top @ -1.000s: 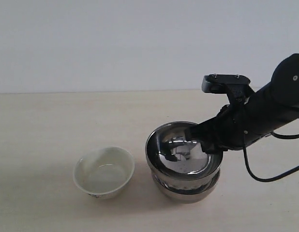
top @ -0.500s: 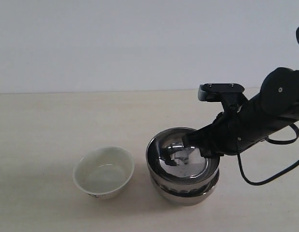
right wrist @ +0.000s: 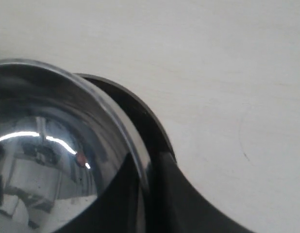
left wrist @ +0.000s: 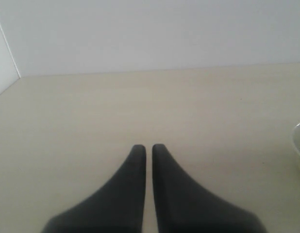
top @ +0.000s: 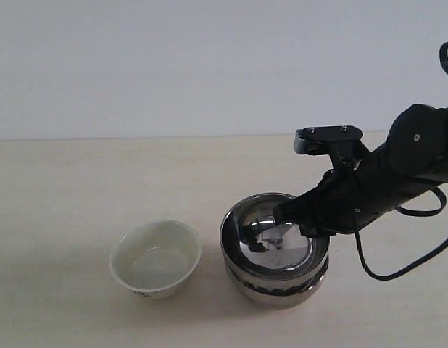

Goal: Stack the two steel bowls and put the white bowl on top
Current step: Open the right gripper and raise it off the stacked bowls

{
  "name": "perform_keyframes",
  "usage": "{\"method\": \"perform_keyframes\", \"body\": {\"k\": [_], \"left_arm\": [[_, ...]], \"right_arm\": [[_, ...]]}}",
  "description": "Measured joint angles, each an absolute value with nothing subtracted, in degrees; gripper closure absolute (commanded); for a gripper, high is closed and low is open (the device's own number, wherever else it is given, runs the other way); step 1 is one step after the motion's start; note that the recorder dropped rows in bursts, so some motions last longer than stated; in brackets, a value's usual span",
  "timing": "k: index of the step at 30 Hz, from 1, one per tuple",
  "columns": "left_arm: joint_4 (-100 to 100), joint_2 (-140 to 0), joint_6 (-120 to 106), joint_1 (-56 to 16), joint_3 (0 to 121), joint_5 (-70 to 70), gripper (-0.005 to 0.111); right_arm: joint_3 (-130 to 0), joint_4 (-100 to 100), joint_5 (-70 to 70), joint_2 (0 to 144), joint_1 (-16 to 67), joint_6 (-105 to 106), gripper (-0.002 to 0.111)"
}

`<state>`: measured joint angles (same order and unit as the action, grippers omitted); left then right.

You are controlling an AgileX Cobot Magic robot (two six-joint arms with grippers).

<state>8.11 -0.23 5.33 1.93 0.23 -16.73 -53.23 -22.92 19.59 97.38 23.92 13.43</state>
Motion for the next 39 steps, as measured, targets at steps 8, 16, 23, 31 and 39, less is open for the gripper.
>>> {"method": "perform_keyframes", "body": {"k": [8,16,23,31,39], "left_arm": [[8.1,-0.2,5.3,1.9,0.2,-16.7,0.103],[8.1,-0.2,5.3,1.9,0.2,-16.7,0.103],[8.1,-0.2,5.3,1.9,0.2,-16.7,0.103],[8.1,-0.2,5.3,1.9,0.2,-16.7,0.103],[8.1,-0.2,5.3,1.9,0.2,-16.7,0.103]], "right_arm": [[-53.2,-22.9,19.6,98.0,23.9,14.3,0.102],[-53.2,-23.1,19.4,98.0,23.9,14.3,0.064],[-53.2,-23.3,19.0,98.0,23.9,14.3,0.064],[-56.4,-23.3,20.6,98.0,23.9,14.3,0.064],[-57.9,-23.3,21.3,98.0,23.9,14.3,0.084]]}}
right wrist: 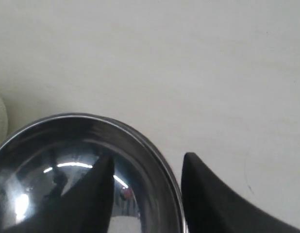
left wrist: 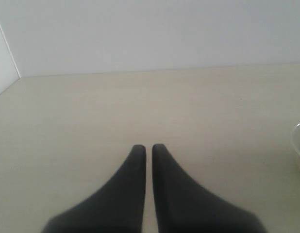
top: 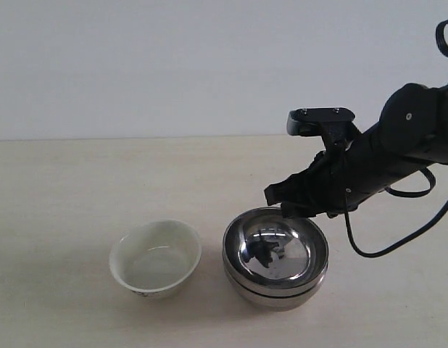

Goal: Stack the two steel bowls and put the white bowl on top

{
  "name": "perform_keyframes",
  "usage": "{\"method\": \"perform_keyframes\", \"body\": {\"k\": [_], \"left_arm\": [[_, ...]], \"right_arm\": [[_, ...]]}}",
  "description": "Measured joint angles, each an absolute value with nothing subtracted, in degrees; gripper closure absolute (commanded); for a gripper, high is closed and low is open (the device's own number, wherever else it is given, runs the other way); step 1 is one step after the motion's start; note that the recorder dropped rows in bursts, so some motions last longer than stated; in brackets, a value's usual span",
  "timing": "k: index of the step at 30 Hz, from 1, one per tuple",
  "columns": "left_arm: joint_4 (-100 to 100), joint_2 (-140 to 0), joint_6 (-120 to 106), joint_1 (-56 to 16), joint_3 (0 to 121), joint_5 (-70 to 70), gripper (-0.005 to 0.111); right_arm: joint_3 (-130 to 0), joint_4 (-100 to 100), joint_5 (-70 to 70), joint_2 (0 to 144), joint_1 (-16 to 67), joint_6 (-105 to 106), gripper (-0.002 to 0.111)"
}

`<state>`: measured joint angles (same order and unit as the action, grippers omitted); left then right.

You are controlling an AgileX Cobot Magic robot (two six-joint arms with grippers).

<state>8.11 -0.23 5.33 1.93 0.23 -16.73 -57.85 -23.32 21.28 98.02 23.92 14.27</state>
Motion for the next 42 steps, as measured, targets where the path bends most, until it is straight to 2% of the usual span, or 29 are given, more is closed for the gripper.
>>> {"method": "perform_keyframes", "body": {"k": [3,4,13,24,30,42], "left_arm": [[8.1,-0.2,5.3,1.9,0.2,-16.7,0.103],[8.1,-0.2,5.3,1.9,0.2,-16.7,0.103],[8.1,-0.2,5.3,1.9,0.2,-16.7,0.103],[8.1,-0.2,5.3,1.9,0.2,-16.7,0.103],[8.1,-0.2,5.3,1.9,0.2,-16.7,0.103],[8.1,-0.2,5.3,1.9,0.2,-16.7,0.103]], "right_arm": [[-58.0,-23.3,21.3,98.0,23.9,14.3,0.107],[-58.1,-23.3,21.4,98.0,23.9,14.4,0.108],[-58.1,-23.5,25.1,98.0,24.4,16.6,0.108],[-58.1,-23.8,23.4,98.3,34.1,18.8,0.108],[-58.1,-23.8,23.8,104.6,34.3,18.6,0.108],[-58.2,-23.8,22.3,107.2,34.3,17.3,0.108]]}}
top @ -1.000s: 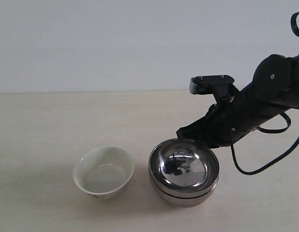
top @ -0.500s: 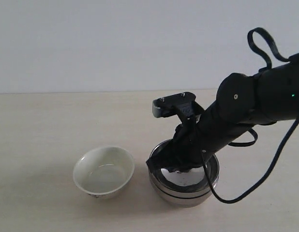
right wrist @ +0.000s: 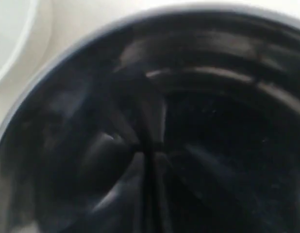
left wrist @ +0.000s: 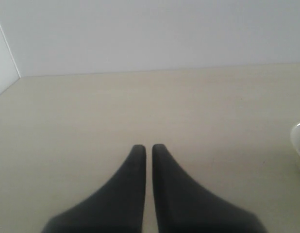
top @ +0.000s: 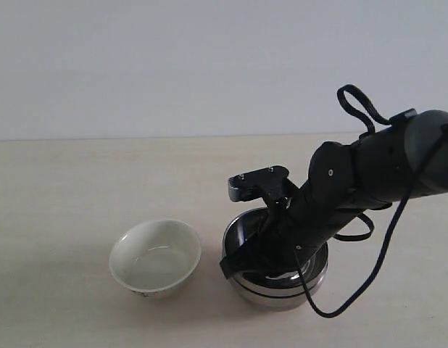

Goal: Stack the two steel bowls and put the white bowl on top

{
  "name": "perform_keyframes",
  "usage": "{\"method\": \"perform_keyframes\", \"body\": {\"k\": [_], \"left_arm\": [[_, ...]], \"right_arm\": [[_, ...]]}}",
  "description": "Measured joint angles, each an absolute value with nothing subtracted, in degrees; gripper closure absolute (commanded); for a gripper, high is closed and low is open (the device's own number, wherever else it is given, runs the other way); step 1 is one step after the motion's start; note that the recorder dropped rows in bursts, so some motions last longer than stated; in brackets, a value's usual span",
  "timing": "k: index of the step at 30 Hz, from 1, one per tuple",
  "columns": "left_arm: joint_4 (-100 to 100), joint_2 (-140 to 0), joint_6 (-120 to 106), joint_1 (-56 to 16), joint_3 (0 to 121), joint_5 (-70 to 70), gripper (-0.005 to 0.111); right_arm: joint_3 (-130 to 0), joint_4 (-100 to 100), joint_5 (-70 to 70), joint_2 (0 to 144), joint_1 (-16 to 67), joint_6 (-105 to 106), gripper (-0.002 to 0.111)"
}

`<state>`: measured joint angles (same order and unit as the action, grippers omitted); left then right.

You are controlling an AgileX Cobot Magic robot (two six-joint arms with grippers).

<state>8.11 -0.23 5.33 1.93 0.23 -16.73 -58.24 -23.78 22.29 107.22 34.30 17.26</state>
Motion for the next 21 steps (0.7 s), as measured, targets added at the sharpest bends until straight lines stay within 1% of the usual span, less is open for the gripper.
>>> {"method": "perform_keyframes", "body": {"k": [5,11,21], "left_arm": [[8.1,-0.2,5.3,1.9,0.2,-16.7,0.103],[8.1,-0.2,5.3,1.9,0.2,-16.7,0.103],[8.1,-0.2,5.3,1.9,0.2,-16.7,0.103]], "right_arm": [[-58.7,-23.7,23.0,107.4,34.3,17.3,0.108],[-61.3,-23.7,29.2,107.2,34.3,17.3,0.108],[-61.5,-23.8,27.9,96.1,34.3,17.3,0.108]]}}
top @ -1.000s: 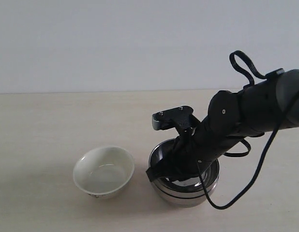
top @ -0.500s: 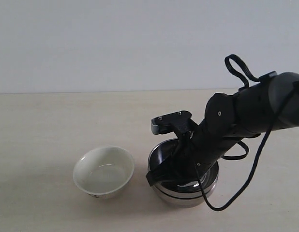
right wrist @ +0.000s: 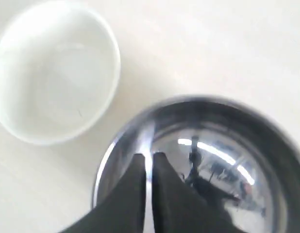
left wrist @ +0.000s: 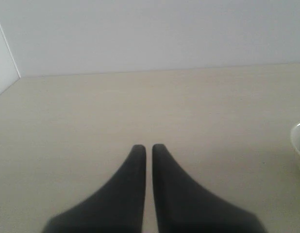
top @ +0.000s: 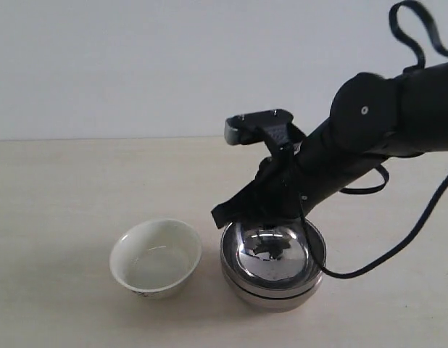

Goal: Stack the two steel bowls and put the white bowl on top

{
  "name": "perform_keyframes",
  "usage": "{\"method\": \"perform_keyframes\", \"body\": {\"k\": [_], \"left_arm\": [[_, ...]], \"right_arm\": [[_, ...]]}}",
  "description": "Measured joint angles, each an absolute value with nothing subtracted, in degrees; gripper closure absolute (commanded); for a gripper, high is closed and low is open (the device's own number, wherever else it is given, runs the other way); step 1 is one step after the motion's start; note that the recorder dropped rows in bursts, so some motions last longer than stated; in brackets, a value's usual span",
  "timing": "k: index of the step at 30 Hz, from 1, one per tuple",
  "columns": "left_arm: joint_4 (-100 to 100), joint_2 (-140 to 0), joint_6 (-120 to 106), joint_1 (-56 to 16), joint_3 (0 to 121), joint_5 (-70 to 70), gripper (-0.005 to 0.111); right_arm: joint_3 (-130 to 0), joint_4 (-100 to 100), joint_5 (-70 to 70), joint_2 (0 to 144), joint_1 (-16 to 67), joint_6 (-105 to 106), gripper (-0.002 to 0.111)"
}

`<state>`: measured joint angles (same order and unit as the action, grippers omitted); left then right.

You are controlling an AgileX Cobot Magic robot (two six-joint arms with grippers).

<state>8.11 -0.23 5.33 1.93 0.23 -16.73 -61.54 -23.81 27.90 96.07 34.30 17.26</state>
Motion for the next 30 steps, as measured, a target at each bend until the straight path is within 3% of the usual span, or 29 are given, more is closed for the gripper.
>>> {"method": "perform_keyframes", "body": {"k": [5,7,12,13,21,30], "left_arm": [[8.1,-0.2,5.3,1.9,0.2,-16.7,0.103],[8.1,-0.2,5.3,1.9,0.2,-16.7,0.103],[8.1,-0.2,5.3,1.9,0.2,-16.7,0.103],[8.1,-0.2,5.3,1.9,0.2,-16.7,0.103],[8.1,-0.2,5.3,1.9,0.2,-16.7,0.103],[8.1,-0.2,5.3,1.9,0.2,-16.7,0.103]], "right_arm": [[-61.5,-24.3,25.9,91.2,34.3,17.3,0.102],[-61.5,-24.9,25.6,90.5,34.5,17.3,0.091],[-61.5,-25.9,24.3,90.5,37.4,17.4,0.043],[-61.5,-25.9,23.7,90.6,38.5,17.5,0.041],[-61.6,-26.7,21.4,94.1,46.6,17.1,0.047],[-61.6,-26.9,20.9,100.7,47.9,16.4,0.047]]}}
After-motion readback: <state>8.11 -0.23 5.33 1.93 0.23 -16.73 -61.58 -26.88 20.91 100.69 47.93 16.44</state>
